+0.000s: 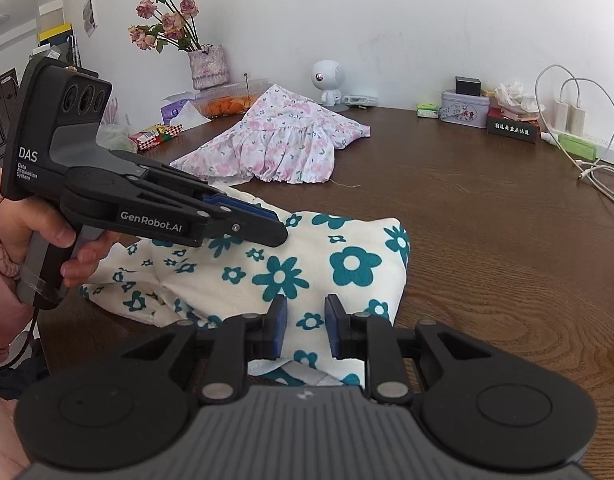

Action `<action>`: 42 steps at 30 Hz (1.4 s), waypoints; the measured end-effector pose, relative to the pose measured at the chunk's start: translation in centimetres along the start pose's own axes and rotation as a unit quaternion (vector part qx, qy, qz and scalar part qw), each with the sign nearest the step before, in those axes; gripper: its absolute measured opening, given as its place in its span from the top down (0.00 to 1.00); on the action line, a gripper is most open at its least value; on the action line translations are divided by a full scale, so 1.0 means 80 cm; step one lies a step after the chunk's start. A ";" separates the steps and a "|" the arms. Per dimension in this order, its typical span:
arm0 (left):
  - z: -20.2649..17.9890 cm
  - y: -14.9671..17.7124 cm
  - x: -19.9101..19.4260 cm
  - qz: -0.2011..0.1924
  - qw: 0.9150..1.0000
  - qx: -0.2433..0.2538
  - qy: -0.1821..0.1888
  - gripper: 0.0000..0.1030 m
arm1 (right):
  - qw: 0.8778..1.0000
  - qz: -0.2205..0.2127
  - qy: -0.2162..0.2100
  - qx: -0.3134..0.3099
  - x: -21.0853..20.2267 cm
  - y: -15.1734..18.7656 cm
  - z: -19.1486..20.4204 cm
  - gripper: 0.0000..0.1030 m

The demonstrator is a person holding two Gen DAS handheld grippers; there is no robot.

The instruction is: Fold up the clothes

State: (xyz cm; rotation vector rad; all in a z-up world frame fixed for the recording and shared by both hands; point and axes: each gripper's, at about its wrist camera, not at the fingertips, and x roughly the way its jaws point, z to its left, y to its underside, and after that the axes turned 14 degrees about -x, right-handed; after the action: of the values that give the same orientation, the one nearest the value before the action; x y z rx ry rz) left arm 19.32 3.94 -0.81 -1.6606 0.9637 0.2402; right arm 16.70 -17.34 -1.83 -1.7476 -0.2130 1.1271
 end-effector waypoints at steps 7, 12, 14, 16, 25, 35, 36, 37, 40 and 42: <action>-0.006 0.000 -0.003 -0.009 1.000 -0.005 -0.013 0.86 | 0.999 0.004 0.026 -0.019 0.000 -0.002 0.016 0.79; -0.027 -0.001 -0.049 -0.069 0.997 -0.011 -0.012 0.32 | 0.999 -0.021 0.031 0.001 -0.033 -0.010 0.016 0.31; -0.036 0.002 -0.070 -0.100 0.995 -0.007 -0.016 0.14 | 0.999 -0.031 0.031 0.009 -0.050 -0.015 0.018 0.13; -0.048 0.010 -0.090 -0.122 0.992 -0.003 -0.020 0.07 | 0.998 -0.037 0.037 0.020 -0.064 -0.016 0.021 0.00; -0.072 0.080 -0.122 -0.127 0.988 -0.066 -0.056 0.00 | 0.993 -0.029 0.055 0.099 -0.097 0.016 0.028 0.00; -0.074 0.091 -0.124 -0.116 0.989 -0.073 -0.049 0.00 | 0.990 -0.019 0.053 0.127 -0.095 0.035 0.029 0.00; -0.074 0.091 -0.123 -0.114 0.990 -0.073 -0.048 0.00 | 0.990 -0.019 0.052 0.128 -0.094 0.035 0.027 0.00; -0.071 0.088 -0.121 -0.114 0.990 -0.073 -0.046 0.00 | 0.990 -0.018 0.051 0.129 -0.092 0.035 0.025 0.00; -0.061 0.075 -0.114 -0.114 0.989 -0.078 -0.044 0.00 | 0.989 -0.022 0.044 0.141 -0.082 0.032 0.007 0.00; -0.051 0.061 -0.107 -0.114 0.989 -0.081 -0.050 0.01 | 0.987 -0.026 0.032 0.157 -0.069 0.025 -0.013 0.00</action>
State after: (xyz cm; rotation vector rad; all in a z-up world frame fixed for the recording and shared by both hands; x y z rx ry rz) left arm 9.08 4.19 2.31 -1.8725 0.6872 0.2508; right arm 13.78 -22.27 -0.16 -1.4863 -0.0385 1.0058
